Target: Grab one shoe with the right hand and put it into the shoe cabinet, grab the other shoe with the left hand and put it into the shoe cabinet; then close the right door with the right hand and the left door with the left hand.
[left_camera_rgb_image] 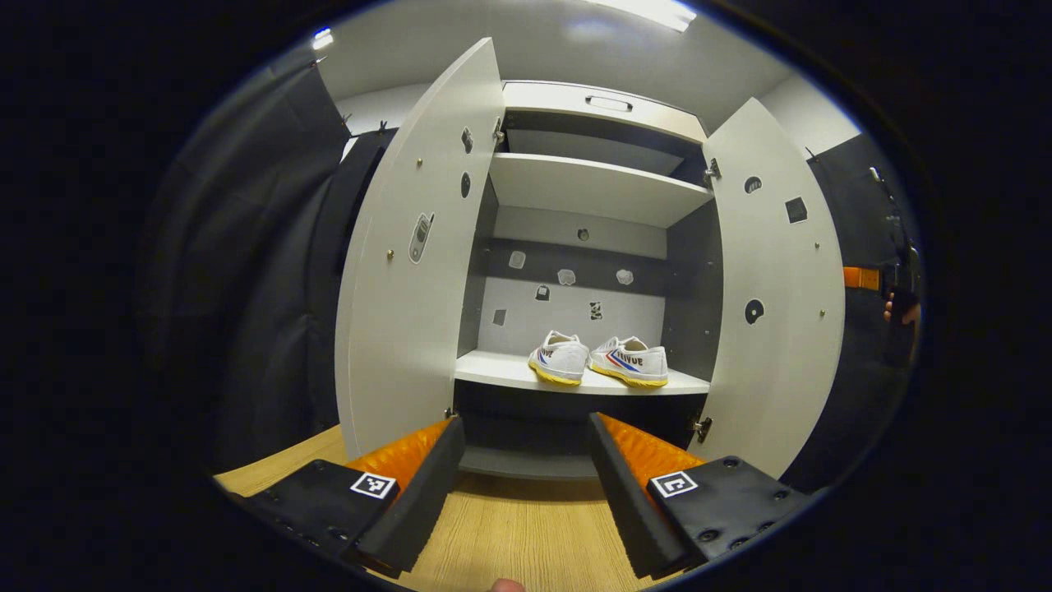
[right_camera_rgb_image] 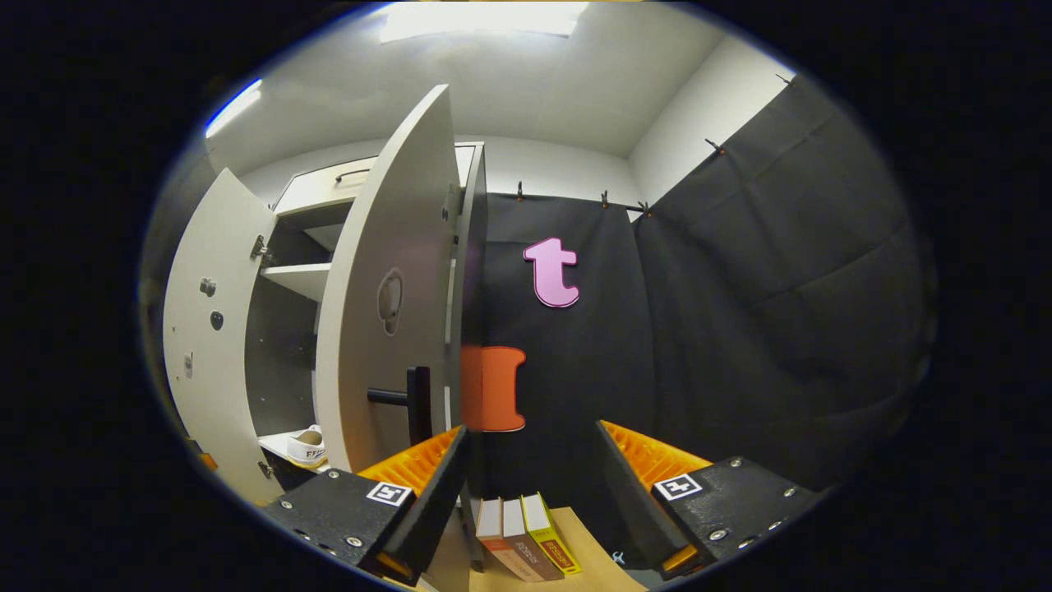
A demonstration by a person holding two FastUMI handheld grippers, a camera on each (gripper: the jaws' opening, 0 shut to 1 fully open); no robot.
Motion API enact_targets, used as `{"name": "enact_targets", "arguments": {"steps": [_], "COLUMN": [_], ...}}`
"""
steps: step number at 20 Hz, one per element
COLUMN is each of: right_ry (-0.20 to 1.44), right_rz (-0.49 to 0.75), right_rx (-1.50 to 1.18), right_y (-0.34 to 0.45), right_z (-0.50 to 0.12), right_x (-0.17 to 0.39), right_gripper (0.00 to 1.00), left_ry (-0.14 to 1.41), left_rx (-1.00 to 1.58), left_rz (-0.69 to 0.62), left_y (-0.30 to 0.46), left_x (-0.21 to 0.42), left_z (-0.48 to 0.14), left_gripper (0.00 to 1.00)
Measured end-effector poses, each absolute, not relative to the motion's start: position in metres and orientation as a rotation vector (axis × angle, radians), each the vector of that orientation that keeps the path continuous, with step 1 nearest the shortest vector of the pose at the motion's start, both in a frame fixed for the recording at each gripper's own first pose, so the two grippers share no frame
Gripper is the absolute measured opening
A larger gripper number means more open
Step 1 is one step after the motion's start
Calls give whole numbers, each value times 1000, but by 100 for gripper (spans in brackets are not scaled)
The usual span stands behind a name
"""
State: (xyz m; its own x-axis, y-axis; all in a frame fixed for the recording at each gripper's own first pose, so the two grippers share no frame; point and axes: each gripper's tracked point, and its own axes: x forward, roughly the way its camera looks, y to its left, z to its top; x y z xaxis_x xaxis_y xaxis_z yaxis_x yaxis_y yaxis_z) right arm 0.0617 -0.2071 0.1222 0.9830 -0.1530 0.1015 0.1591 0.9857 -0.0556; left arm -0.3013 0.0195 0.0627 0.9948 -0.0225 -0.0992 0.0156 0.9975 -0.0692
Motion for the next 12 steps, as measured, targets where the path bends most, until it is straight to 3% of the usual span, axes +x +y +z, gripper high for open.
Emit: {"name": "enact_targets", "arguments": {"steps": [3, 4, 5, 12], "right_ry": [-97, -99, -100, -74], "right_rz": [-149, -147, -152, -151], "right_rx": [-41, -45, -53, -62], "right_y": [-203, -201, -201, -183], "right_z": [120, 120, 121, 118], "right_x": [63, 63, 64, 62], "right_gripper": [90, 82, 89, 89], "left_ry": [94, 95, 95, 93], "left_rx": [-78, -76, -75, -90], "left_rz": [-33, -37, -43, -68], "left_y": [18, 16, 16, 15], "left_x": [-299, -299, -299, -296], "left_z": [64, 63, 63, 61], "left_gripper": [97, 97, 97, 97]}}
